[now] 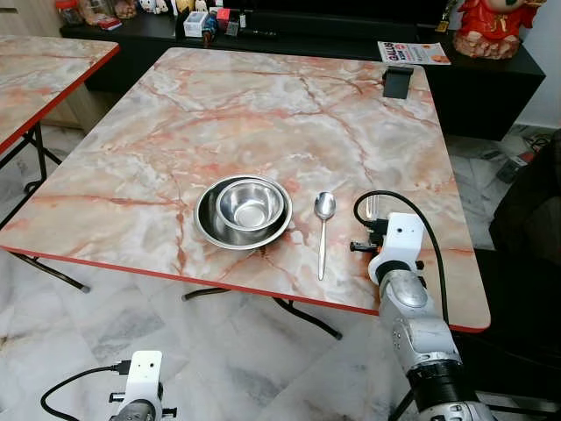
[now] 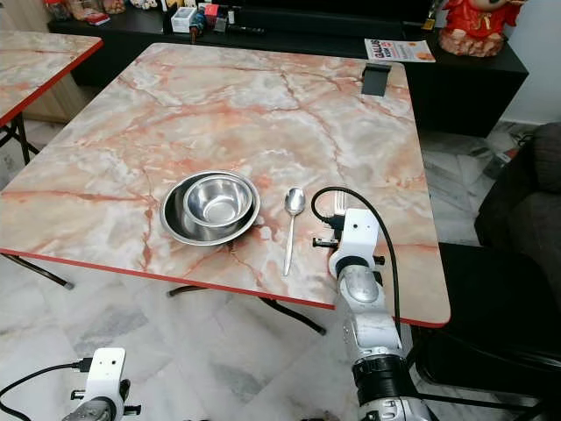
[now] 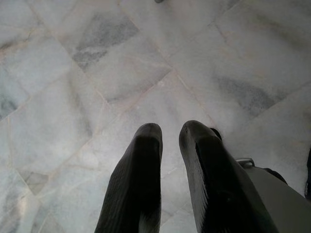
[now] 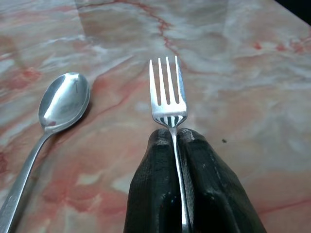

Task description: Setting the table

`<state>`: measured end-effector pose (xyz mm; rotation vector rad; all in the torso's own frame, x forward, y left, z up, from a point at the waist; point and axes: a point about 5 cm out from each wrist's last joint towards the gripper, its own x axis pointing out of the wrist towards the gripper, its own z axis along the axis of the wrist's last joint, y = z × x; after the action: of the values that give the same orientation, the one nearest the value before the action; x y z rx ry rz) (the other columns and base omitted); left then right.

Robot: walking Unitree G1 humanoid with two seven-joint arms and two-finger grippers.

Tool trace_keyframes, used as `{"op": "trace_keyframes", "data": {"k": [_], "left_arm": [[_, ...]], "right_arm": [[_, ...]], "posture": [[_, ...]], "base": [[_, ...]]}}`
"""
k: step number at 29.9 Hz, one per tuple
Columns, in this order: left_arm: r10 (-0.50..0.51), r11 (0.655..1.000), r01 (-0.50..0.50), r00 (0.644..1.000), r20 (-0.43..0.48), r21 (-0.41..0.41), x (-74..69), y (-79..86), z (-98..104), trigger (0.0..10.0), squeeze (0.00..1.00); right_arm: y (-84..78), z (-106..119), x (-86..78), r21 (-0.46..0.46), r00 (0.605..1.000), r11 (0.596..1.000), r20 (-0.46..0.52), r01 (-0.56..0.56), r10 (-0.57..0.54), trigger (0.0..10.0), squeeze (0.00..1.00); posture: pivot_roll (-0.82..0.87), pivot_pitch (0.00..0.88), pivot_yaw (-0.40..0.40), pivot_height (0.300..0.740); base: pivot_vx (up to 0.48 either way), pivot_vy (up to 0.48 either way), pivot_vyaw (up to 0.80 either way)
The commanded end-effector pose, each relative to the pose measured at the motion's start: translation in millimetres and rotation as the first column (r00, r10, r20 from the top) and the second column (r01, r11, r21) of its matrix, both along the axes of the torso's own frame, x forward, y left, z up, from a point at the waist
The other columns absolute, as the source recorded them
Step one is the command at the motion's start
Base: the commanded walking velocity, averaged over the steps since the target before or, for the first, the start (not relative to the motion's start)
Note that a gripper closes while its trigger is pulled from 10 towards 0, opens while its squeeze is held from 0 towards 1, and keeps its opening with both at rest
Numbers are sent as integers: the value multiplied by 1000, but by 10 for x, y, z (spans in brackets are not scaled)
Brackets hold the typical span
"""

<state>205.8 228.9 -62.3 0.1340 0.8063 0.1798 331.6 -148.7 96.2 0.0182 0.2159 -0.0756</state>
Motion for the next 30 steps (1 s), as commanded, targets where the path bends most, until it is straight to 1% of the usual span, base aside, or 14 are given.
{"op": "trace_keyframes", "data": {"k": [1, 9, 13, 23, 24, 25, 26, 30], "left_arm": [[-4, 1000, 4, 999, -35, 4, -79, 27, -42, 10000, 0], [-8, 1000, 9, 999, -40, 7, -77, 28, -42, 10000, 0], [-9, 1000, 9, 999, -40, 6, -76, 24, -42, 10000, 0], [-11, 1000, 12, 999, -38, 5, -72, 16, -42, 10000, 0], [-11, 1000, 11, 999, -38, 6, -73, 18, -42, 10000, 0], [-10, 1000, 10, 999, -39, 6, -74, 19, -42, 10000, 0], [-10, 1000, 11, 999, -39, 7, -77, 21, -43, 10000, 0], [-12, 1000, 12, 999, -40, 7, -78, 20, -44, 10000, 0]], "right_arm": [[21, -12, 9, -7, 1000, 1000, -17, 1, -1, 10000, 0], [32, -50, -2, -15, 999, 1000, -38, 4, -5, 10000, 0], [31, -65, -6, -43, 999, 999, -42, -3, 1, 10000, 0], [-10, -90, 0, -48, 999, 999, -46, 14, -16, 10000, 0], [-14, -89, 1, -48, 999, 999, -44, 14, -16, 10000, 235], [-20, -88, 2, -48, 999, 999, -43, 15, -17, 10000, 518], [-24, -86, 3, -46, 999, 999, -40, 13, -15, 10000, 1000], [-26, -86, 2, -55, 999, 998, -37, 10, -12, 10000, 1000]], "posture": [[-2, 155, 5, 740], [-4, 155, 4, 740], [-2, 152, 2, 740], [1, 153, 2, 740], [1, 152, 2, 740], [0, 152, 3, 740], [0, 153, 3, 740], [1, 153, 3, 740]], "base": [[0, 0, 0], [0, 0, 0], [0, 0, 0], [0, 0, 0], [0, 0, 0], [0, 0, 0], [0, 0, 0], [0, 0, 0]]}}
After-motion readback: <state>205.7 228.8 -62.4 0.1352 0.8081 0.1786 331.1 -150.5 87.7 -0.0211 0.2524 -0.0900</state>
